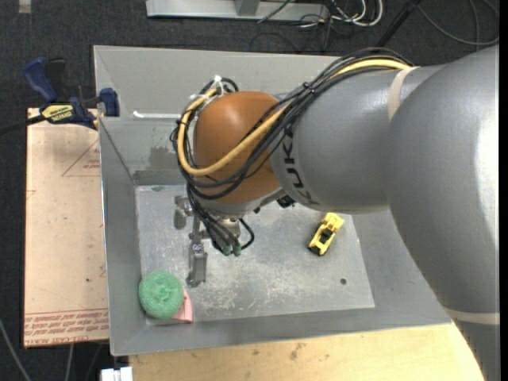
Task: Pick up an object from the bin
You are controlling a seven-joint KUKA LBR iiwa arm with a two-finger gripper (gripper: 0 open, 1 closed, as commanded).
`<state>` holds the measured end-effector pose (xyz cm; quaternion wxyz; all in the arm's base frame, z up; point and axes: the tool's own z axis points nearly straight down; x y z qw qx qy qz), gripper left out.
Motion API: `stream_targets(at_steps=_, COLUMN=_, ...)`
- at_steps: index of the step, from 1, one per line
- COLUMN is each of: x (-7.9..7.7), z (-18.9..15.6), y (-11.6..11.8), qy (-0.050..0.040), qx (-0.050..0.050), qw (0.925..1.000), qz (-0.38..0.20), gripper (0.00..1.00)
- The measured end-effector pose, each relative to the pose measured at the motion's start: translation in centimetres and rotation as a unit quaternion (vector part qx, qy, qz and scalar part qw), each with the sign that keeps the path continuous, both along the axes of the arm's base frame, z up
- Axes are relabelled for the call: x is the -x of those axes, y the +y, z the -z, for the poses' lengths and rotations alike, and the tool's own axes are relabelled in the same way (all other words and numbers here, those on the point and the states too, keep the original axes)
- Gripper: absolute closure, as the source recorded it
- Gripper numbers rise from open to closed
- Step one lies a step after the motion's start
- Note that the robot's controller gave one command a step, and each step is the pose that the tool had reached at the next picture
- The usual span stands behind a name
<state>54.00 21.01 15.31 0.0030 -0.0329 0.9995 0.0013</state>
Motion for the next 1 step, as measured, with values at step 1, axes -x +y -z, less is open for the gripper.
stream_targets(at_steps=1, x=1.82, z=6.59, y=1.46, qy=0.0015, qx=0.0, qw=0.9999, qz=-0.016, gripper=0.0)
